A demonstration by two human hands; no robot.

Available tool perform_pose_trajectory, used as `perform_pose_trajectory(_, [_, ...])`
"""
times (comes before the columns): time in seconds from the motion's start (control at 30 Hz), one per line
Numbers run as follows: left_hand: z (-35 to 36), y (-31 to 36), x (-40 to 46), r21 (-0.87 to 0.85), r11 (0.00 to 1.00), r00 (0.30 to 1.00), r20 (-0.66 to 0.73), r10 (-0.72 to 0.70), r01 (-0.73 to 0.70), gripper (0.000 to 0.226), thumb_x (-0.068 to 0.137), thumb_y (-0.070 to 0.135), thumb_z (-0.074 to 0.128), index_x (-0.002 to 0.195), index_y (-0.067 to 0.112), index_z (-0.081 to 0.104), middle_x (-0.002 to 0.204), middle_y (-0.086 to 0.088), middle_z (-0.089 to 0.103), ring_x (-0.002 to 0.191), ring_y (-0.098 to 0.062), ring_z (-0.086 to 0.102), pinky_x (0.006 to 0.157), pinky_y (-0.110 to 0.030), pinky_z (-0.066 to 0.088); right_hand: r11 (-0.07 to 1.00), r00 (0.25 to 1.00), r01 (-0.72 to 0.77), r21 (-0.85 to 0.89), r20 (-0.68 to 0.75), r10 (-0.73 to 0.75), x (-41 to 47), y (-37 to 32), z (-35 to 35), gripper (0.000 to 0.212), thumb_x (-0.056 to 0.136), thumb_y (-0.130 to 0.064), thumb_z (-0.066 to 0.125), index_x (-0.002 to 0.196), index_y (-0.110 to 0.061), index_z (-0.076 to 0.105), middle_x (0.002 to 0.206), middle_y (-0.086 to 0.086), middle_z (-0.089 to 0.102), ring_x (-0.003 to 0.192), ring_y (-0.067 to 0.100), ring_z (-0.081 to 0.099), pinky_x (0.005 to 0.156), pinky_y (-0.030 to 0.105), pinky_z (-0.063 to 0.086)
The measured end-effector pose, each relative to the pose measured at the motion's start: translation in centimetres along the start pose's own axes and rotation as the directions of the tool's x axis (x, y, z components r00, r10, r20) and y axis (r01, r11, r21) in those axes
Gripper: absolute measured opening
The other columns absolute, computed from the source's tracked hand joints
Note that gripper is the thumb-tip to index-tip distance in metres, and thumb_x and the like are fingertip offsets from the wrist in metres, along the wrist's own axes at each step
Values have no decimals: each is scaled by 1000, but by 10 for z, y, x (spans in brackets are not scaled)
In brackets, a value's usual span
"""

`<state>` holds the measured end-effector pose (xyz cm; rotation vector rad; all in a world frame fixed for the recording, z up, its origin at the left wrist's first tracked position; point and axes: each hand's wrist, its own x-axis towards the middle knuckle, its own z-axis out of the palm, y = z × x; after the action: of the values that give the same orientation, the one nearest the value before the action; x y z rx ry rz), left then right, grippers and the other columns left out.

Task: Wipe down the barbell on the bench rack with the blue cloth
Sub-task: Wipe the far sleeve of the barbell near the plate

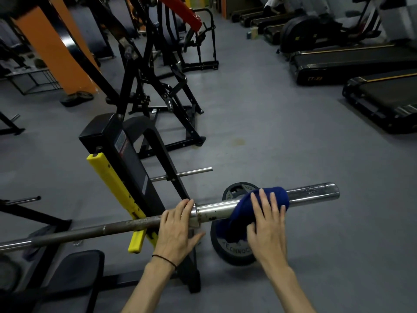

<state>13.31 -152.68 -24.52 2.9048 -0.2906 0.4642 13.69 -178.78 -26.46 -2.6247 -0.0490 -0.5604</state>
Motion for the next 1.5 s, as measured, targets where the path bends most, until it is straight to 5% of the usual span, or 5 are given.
perform_pose_trajectory(0.2, [4,6,3,-10,999,997,-71,-41,40,86,71,56,79,141,16,48,136,-7,55,110,-25,60,102,-47,47,960,953,279,13,119,-278,-17,-43,19,80,89,-40,49,164,-21,28,173,2,15,160,28,8,126,51,12])
perform_pose_trajectory(0.87, [-18,-8,13,-142,989,999,-9,43,-43,71,82,80,47,130,28,49,105,12,65,84,-13,65,85,-39,52,993,994,-105,58,9,105,3,-19,6,68,107,-59,22,161,-18,32,172,4,16,161,24,-2,128,54,8])
perform_pose_trajectory(1.07, [-18,-7,20,-4,997,996,-48,72,-72,72,97,68,29,136,17,59,109,-1,72,80,-20,70,70,-36,56,898,892,437,-51,154,-425,-4,-49,18,66,106,-54,35,163,-21,31,172,3,19,158,26,19,126,45,14])
perform_pose_trajectory(1.37, [-16,5,8,-52,998,996,-81,-23,19,55,100,51,36,137,16,55,125,-5,55,83,-21,57,70,-36,52,985,991,-135,110,15,135,-1,-55,10,67,108,-55,28,161,-14,34,172,5,19,160,27,-1,129,50,6])
perform_pose_trajectory(1.5, [-12,8,2,-130,991,993,-102,-55,42,59,99,55,36,139,15,53,127,-5,55,93,-20,55,82,-37,51,961,952,275,-18,146,-270,-14,-42,8,70,105,-51,41,165,-19,23,173,2,14,160,26,4,128,45,8])
